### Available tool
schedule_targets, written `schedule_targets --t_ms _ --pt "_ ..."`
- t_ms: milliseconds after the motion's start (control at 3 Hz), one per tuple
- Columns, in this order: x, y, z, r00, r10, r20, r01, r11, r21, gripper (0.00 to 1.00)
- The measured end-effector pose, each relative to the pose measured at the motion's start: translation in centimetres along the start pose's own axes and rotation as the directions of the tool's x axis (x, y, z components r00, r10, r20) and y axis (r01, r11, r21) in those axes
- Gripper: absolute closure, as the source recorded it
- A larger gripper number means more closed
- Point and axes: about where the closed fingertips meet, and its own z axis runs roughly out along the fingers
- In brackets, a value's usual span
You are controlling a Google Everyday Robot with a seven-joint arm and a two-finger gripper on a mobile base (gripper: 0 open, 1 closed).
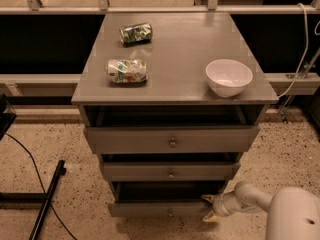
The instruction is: Open bottom drawer
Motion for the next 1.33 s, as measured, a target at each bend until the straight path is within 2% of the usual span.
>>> schedule_targets --t_ms 333,667,1000,1333 --pt "-1.8 1.7 -1.0 0.999 -0.018 0.028 0.019 0.9996 -0.023 0.41" --pt "-3.8 4.5 -1.6 0.998 -0.03 0.056 0.036 0.9938 -0.105 0.41" --pt "-5.8 6.6 -2.1 0.991 -0.069 0.115 0.092 0.9728 -0.213 0.39" --pt "-6.8 5.5 -2.8 0.982 -0.122 0.142 0.147 0.9722 -0.182 0.38"
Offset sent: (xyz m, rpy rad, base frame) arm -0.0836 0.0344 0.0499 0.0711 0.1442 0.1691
